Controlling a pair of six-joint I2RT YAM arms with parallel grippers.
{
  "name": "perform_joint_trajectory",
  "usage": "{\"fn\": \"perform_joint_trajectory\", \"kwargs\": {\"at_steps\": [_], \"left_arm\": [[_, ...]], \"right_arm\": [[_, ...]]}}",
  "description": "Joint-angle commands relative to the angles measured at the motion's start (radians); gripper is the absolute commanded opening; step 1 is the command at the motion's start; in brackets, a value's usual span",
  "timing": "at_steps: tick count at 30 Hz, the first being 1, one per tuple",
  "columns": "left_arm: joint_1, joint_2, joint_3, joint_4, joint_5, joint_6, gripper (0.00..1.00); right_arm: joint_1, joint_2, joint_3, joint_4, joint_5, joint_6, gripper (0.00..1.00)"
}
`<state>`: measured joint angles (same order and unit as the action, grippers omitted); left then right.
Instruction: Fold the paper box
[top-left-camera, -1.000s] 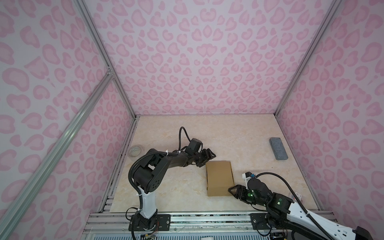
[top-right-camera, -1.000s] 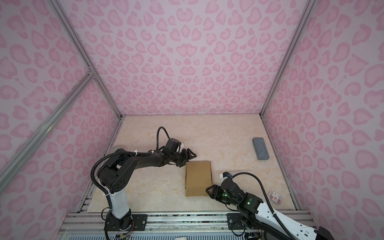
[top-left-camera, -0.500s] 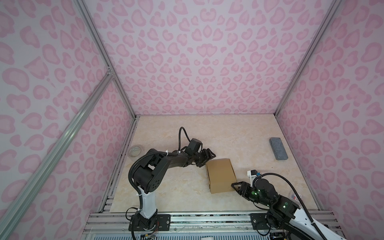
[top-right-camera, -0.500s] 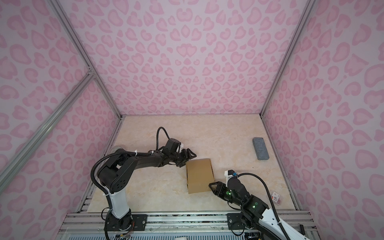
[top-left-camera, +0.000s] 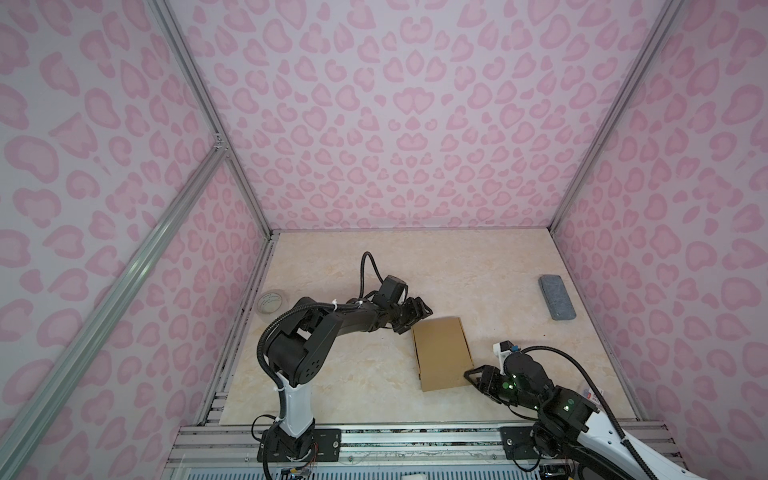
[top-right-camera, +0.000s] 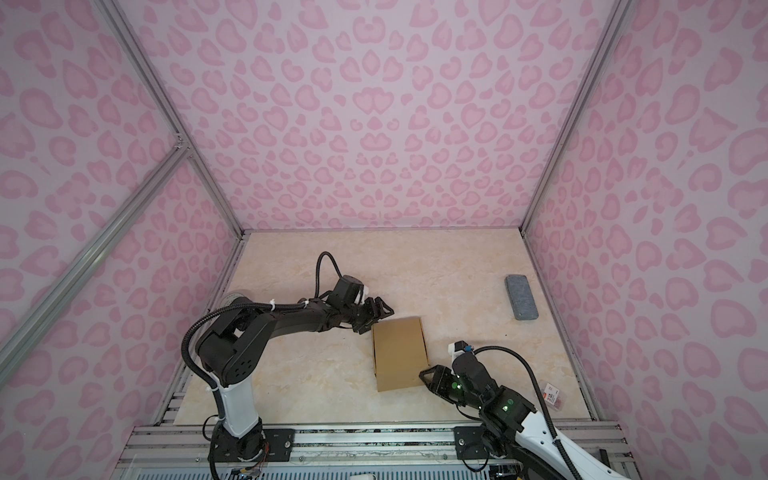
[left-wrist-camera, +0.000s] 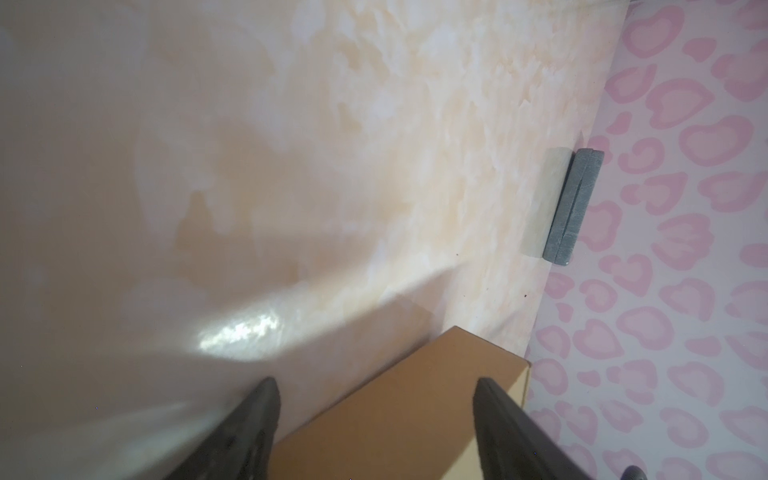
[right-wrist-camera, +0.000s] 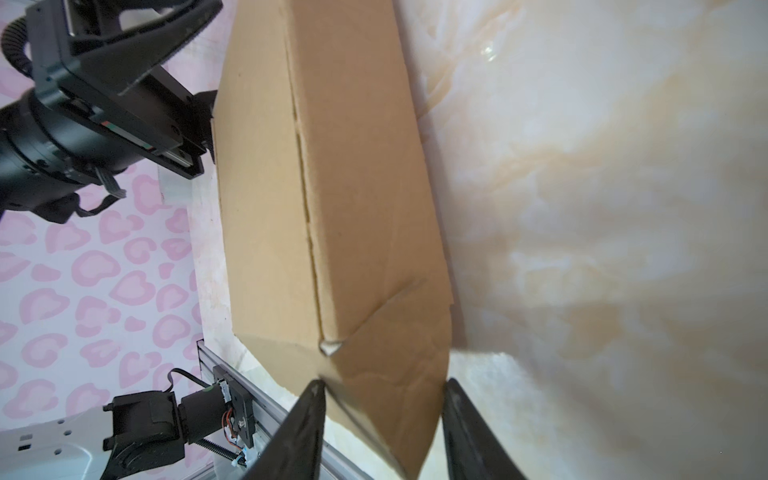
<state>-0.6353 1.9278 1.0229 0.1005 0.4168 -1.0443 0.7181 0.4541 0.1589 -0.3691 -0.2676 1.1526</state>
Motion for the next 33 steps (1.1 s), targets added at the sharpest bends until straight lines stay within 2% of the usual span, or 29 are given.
{"fn": "perform_joint_trajectory", "kwargs": {"at_steps": [1,13,20,33], "left_arm": [[0.002,0.047,-0.011,-0.376,-0.181,0.033,0.78],[0.008,0.060,0.029,-0.394,-0.236,0.070,0.78],[0.010,0.067,0.057,-0.432,-0.288,0.107,0.78],[0.010,0.068,0.055,-0.421,-0.310,0.114,0.78]], "right_arm": [[0.000,0.010,0.008,-0.007,-0.013,-0.027,0.46],[-0.041,0.028,0.032,-0.009,-0.069,-0.001,0.46],[-0.060,0.059,0.076,-0.057,-0.089,-0.032,0.46],[-0.066,0.112,0.125,-0.033,-0.123,-0.039,0.46]]}}
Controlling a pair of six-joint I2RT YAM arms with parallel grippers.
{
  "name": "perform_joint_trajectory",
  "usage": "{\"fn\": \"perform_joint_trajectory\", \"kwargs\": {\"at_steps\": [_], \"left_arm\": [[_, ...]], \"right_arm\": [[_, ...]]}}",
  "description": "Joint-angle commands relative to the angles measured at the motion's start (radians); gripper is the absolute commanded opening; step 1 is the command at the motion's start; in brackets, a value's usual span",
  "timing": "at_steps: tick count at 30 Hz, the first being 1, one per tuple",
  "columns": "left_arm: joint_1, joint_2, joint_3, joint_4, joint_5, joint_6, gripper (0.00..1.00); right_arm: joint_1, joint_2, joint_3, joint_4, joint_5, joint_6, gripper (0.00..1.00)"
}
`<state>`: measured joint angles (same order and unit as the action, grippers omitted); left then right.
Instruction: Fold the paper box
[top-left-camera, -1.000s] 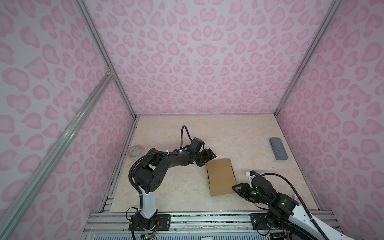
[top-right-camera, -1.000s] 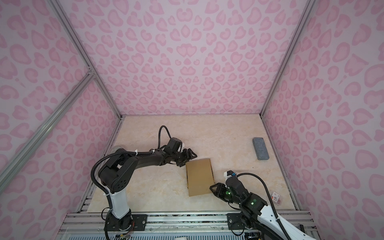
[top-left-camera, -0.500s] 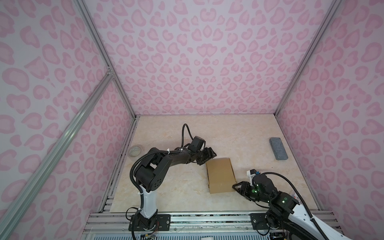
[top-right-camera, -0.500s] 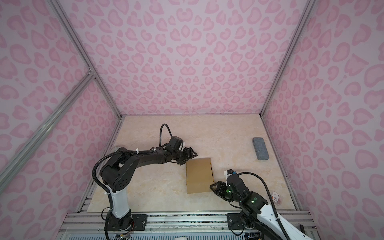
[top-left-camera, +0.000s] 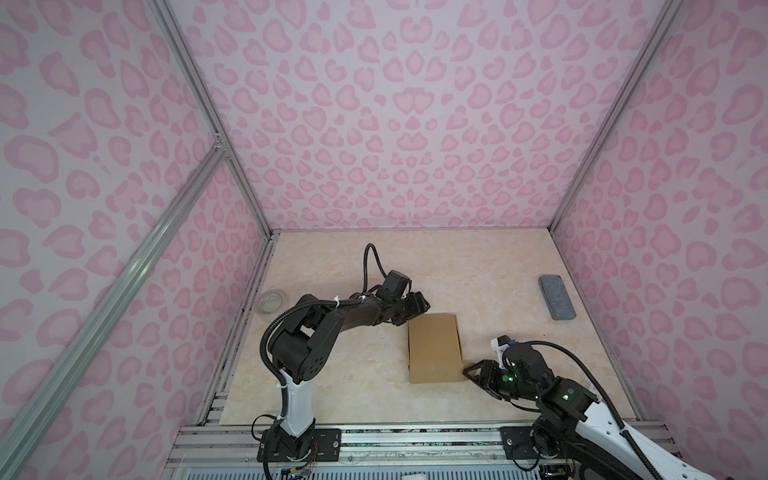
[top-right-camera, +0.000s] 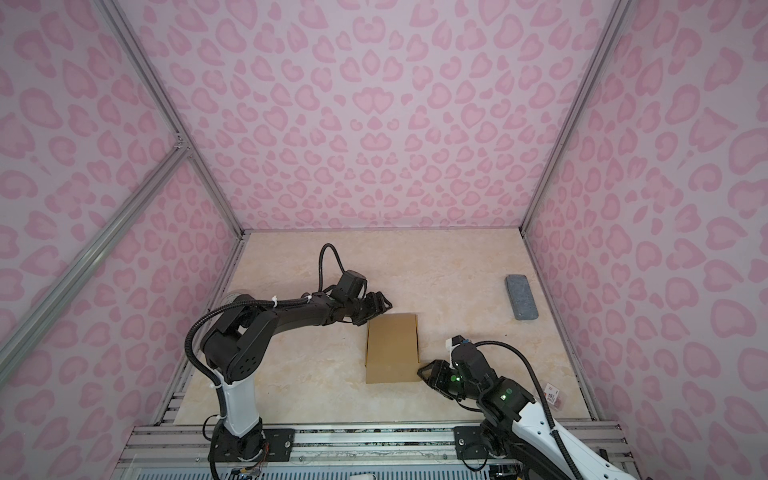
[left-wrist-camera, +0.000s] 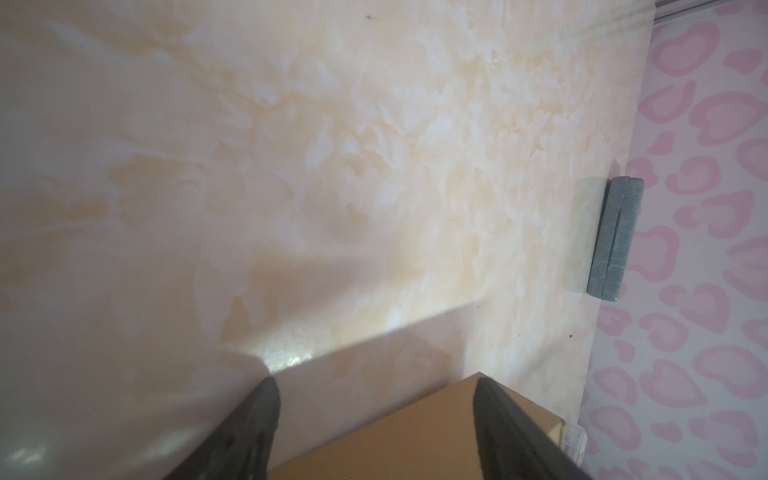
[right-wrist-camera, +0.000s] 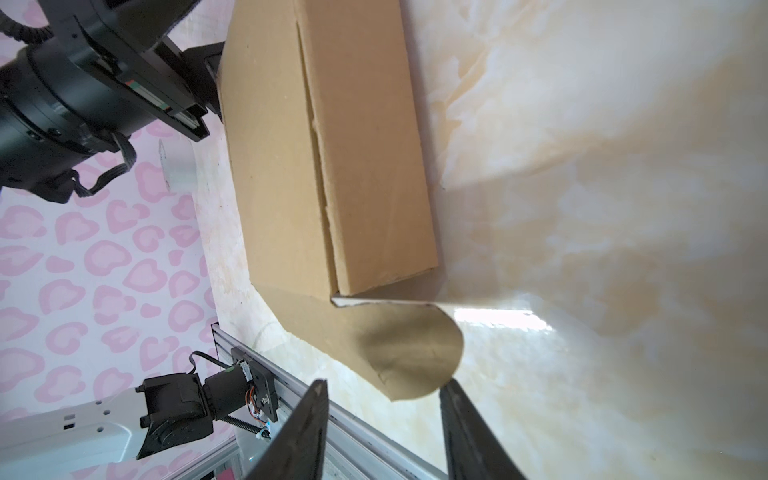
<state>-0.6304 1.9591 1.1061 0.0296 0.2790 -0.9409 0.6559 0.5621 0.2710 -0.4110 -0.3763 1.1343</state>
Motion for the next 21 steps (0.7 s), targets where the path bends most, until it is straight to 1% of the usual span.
{"fn": "perform_joint_trajectory", "kwargs": {"at_steps": [1,5,8,12,15,18,21], "left_arm": [[0.005,0.036,-0.029,-0.350,-0.172,0.012,0.78],[0.005,0.036,-0.028,-0.351,-0.172,0.011,0.78],[0.005,0.038,-0.029,-0.349,-0.170,0.011,0.78],[0.005,0.037,-0.032,-0.349,-0.170,0.010,0.78],[0.005,0.034,-0.035,-0.347,-0.169,0.010,0.78],[0.004,0.034,-0.035,-0.345,-0.169,0.010,0.78],[0.003,0.033,-0.037,-0.344,-0.169,0.010,0.78]], "right_arm": [[-0.005,0.008,0.028,-0.022,-0.011,-0.037,0.47],[-0.016,0.001,0.092,-0.213,0.054,-0.132,0.48],[-0.028,0.007,0.108,-0.278,0.069,-0.185,0.49],[-0.029,0.034,0.112,-0.277,0.085,-0.208,0.49],[-0.029,0.061,0.130,-0.274,0.130,-0.236,0.50],[-0.029,0.096,0.137,-0.224,0.160,-0.259,0.51],[-0.029,0.142,0.124,-0.132,0.153,-0.281,0.52]]}}
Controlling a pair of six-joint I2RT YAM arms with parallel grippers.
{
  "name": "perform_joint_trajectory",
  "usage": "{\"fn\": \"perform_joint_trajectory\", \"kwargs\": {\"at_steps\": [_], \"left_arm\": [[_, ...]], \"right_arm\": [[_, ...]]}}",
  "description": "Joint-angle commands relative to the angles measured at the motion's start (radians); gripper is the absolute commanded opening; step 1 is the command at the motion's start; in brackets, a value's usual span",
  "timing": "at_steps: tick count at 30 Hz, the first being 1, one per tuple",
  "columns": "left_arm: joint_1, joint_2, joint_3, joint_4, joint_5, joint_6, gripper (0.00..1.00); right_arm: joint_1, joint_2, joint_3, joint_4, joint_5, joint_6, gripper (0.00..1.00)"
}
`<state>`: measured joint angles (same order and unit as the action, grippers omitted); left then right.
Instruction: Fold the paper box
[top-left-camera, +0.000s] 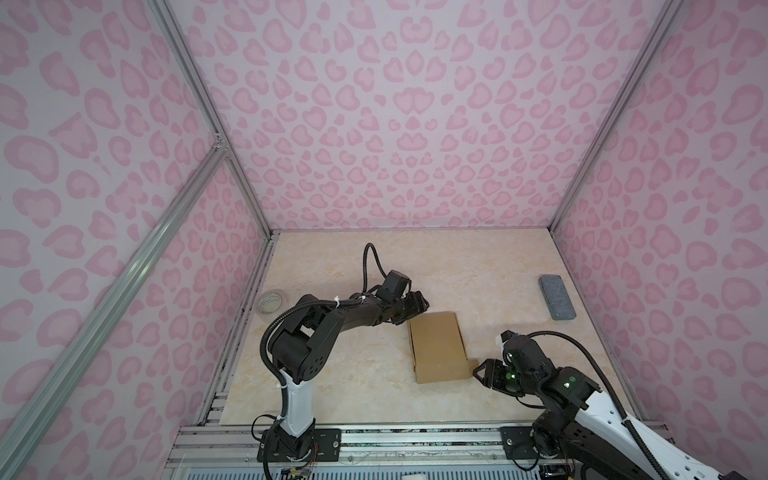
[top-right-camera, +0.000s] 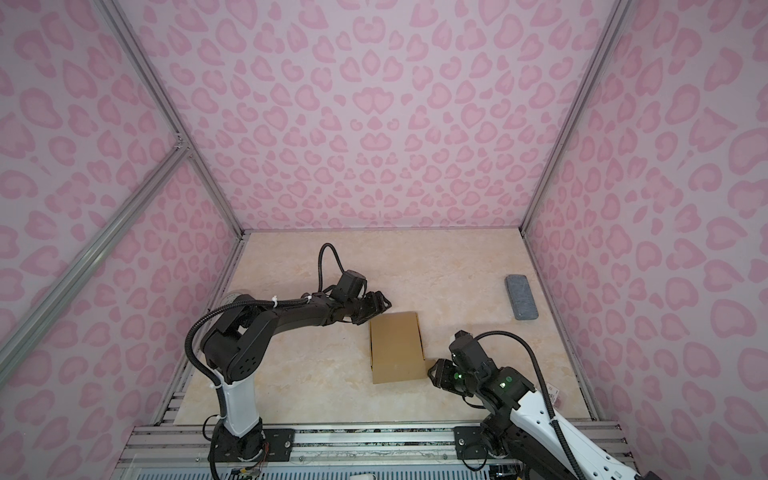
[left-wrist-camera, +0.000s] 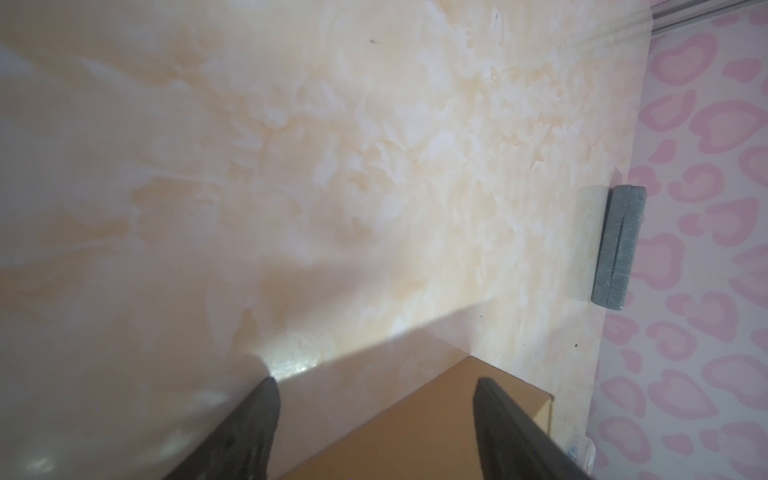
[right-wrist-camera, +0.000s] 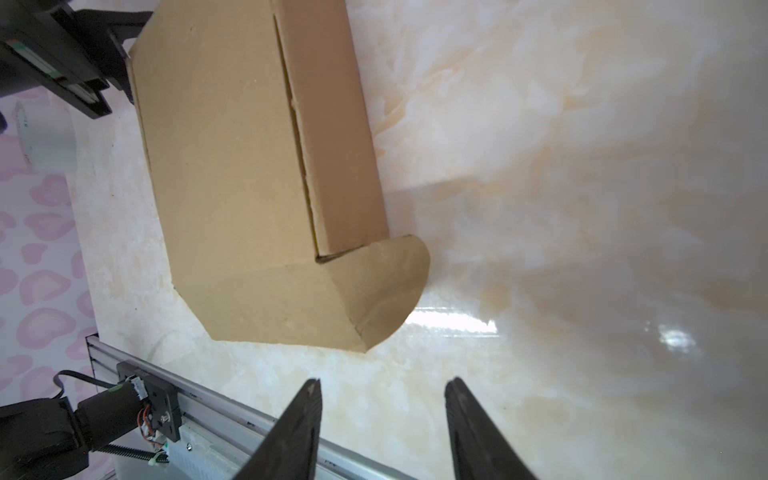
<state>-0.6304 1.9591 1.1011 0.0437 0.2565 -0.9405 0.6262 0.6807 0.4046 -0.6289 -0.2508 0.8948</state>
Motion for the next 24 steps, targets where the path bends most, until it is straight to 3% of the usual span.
{"fn": "perform_joint_trajectory", "kwargs": {"at_steps": [1,5,10,18,22,24], "left_arm": [[0.003,0.033,-0.034,-0.357,-0.146,0.007,0.78],[0.003,0.029,-0.035,-0.355,-0.147,0.003,0.78],[0.003,0.031,-0.035,-0.354,-0.148,0.004,0.78],[0.001,0.030,-0.038,-0.352,-0.148,0.003,0.78],[0.000,0.025,-0.041,-0.355,-0.150,-0.010,0.78],[0.001,0.021,-0.053,-0.344,-0.146,-0.026,0.78]], "right_arm": [[0.001,0.042,-0.020,0.108,0.031,-0.043,0.52],[-0.002,0.082,-0.050,0.218,0.021,-0.058,0.53],[-0.006,0.103,-0.026,0.248,0.081,-0.123,0.53],[-0.010,0.194,-0.045,0.335,0.069,-0.162,0.53],[-0.009,0.158,-0.032,0.262,0.027,-0.145,0.54],[-0.010,0.089,-0.061,0.265,-0.009,-0.075,0.54]]}}
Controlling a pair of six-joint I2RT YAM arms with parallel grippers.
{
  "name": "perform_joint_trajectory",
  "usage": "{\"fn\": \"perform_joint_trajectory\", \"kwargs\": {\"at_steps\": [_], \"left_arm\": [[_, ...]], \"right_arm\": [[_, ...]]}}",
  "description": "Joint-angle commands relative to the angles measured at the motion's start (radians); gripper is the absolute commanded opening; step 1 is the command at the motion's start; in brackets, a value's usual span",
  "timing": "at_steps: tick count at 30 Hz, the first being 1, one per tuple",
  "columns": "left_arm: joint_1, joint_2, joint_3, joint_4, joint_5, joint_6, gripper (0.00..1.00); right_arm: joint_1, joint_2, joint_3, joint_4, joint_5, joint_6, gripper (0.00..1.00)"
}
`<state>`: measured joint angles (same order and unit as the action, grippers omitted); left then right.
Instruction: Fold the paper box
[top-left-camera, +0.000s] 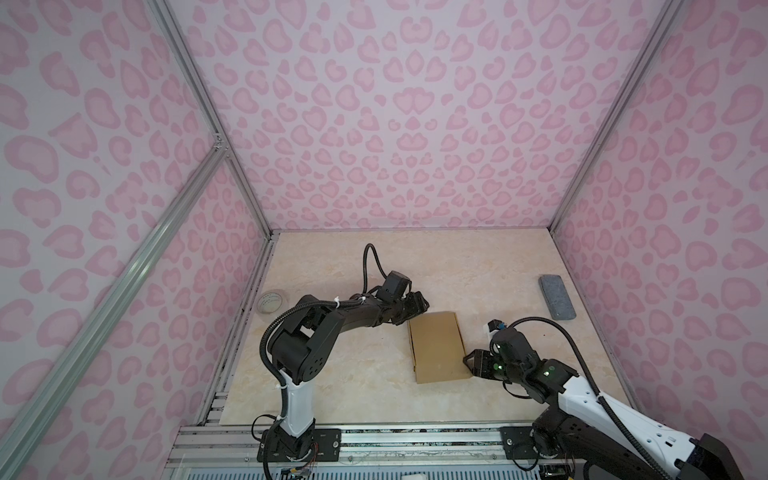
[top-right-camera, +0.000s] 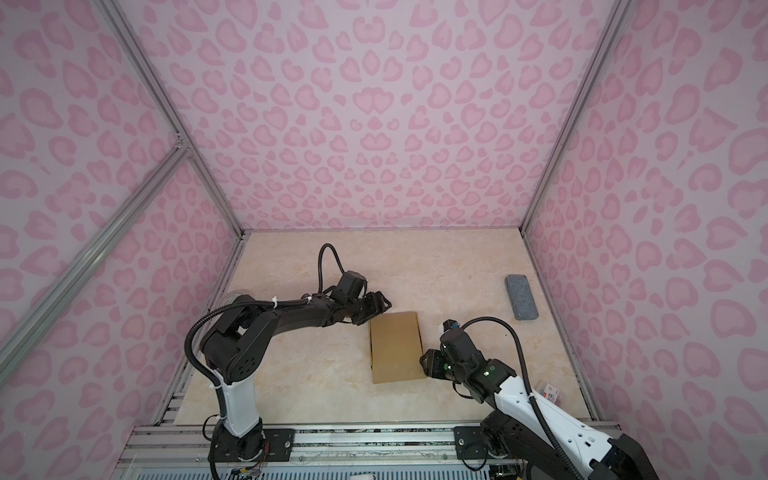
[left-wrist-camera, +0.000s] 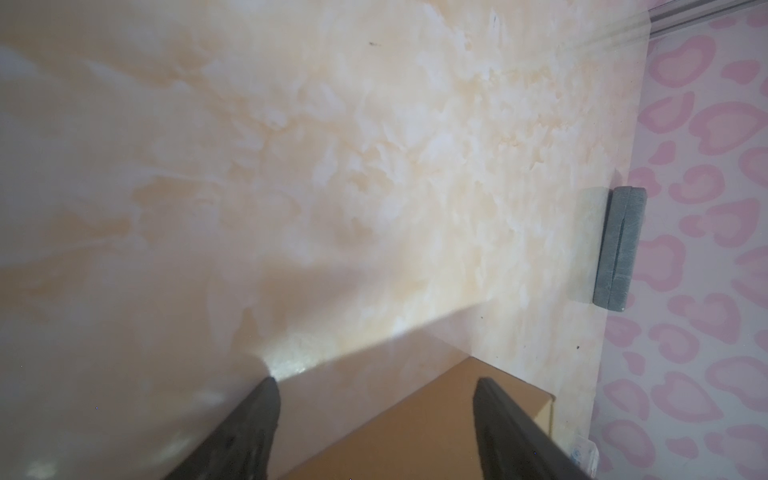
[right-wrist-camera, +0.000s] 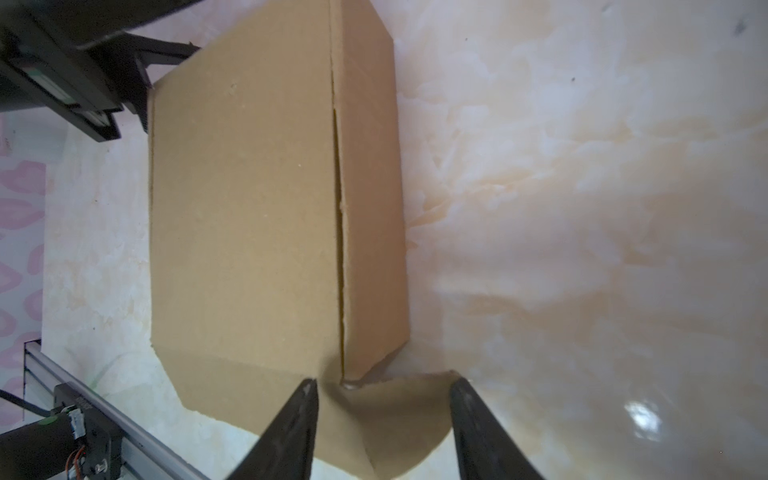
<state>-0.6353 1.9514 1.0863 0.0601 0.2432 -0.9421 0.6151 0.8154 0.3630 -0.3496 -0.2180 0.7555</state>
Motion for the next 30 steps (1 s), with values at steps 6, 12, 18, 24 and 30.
{"fn": "perform_joint_trajectory", "kwargs": {"at_steps": [6,12,18,24,30], "left_arm": [[0.013,0.031,-0.058,-0.315,-0.065,-0.121,0.78],[0.019,0.050,-0.055,-0.302,-0.018,-0.171,0.78],[0.020,0.031,-0.078,-0.287,-0.029,-0.202,0.78],[0.019,0.035,-0.074,-0.287,-0.031,-0.202,0.78],[0.017,0.034,-0.075,-0.286,-0.039,-0.205,0.78]], "right_arm": [[0.010,-0.330,-0.090,-0.065,0.032,0.350,0.58],[0.089,-0.467,-0.176,-0.087,0.043,0.683,0.58],[0.356,-0.576,-0.228,-0.134,0.274,0.904,0.59],[0.441,-0.578,-0.292,-0.026,0.375,0.931,0.61],[0.443,-0.438,-0.265,0.059,0.418,0.908,0.62]]}}
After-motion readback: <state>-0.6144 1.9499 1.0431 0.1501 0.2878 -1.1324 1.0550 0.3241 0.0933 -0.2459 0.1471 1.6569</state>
